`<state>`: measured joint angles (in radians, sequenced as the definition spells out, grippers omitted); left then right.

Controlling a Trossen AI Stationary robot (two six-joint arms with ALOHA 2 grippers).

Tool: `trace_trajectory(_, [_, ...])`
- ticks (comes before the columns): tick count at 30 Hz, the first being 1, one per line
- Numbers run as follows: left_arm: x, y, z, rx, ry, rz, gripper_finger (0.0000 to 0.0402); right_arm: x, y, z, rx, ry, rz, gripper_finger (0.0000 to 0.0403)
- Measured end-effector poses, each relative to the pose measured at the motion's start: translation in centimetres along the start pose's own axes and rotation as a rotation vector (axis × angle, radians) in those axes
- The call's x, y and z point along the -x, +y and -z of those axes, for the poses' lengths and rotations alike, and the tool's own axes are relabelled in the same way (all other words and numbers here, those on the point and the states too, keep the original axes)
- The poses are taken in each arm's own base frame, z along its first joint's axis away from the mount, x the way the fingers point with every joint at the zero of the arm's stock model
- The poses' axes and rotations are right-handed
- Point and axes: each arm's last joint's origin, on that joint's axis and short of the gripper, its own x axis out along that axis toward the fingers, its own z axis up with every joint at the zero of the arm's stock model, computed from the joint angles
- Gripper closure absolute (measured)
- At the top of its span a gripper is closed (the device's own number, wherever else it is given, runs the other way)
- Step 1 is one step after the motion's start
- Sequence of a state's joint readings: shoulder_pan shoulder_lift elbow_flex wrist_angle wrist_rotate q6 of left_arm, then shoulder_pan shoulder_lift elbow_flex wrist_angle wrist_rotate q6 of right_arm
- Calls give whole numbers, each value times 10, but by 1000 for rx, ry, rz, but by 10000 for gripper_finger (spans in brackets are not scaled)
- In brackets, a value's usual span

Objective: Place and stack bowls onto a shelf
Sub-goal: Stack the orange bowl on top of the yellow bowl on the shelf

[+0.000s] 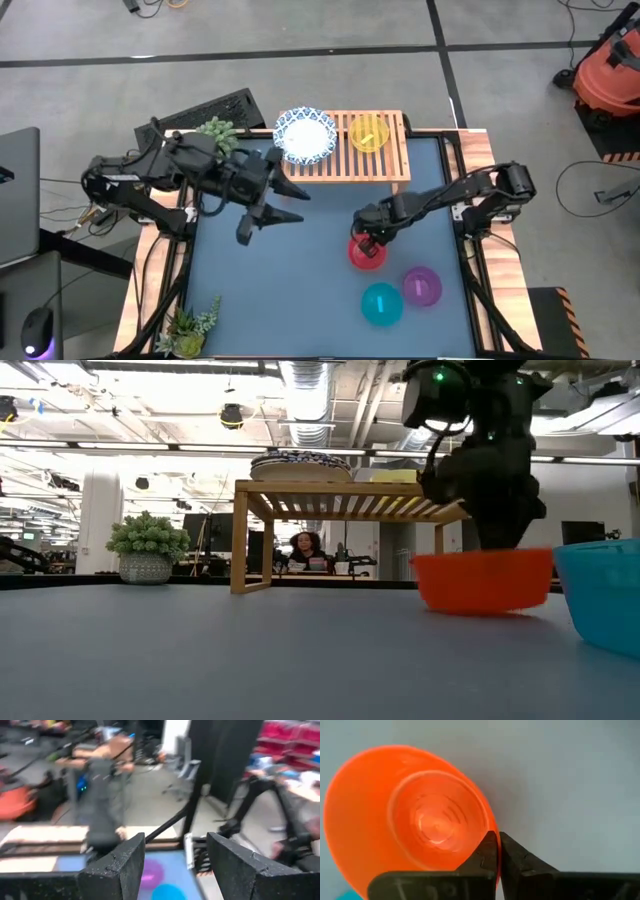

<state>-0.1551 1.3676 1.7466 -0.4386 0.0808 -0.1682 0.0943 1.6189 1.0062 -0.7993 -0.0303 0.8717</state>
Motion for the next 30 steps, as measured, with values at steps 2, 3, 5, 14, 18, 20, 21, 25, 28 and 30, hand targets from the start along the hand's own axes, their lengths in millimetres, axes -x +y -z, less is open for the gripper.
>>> trace_trajectory(2, [1,2,3,2,32,-63,205,12,-1,-3,8,10,-24,380])
trace_trajectory(3, [1,3,6,2,52,-94,205,22,0,-5,14,6,-48,381])
trace_trajectory(5, [2,7,12,1,111,-169,205,44,0,-7,34,-8,-85,381])
trace_trajectory(14, [-7,26,53,83,289,-409,205,162,-22,-27,137,-228,-223,381])
trace_trajectory(18, [-20,30,77,168,303,-378,205,204,-45,-45,97,-388,-228,381])
trace_trajectory(20, [-27,33,88,212,275,-338,205,219,-60,-56,75,-460,-212,381])
trace_trajectory(21, [-31,35,92,230,259,-305,205,226,-68,-62,65,-494,-194,381])
trace_trajectory(25, [-36,51,94,302,213,-139,205,240,-103,-89,-32,-581,-88,381])
trace_trajectory(28, [-33,63,83,287,144,-67,205,241,-127,-106,-72,-602,-36,381])
trace_trajectory(30, [-32,71,76,278,87,-49,205,239,-140,-117,-100,-599,-9,381])
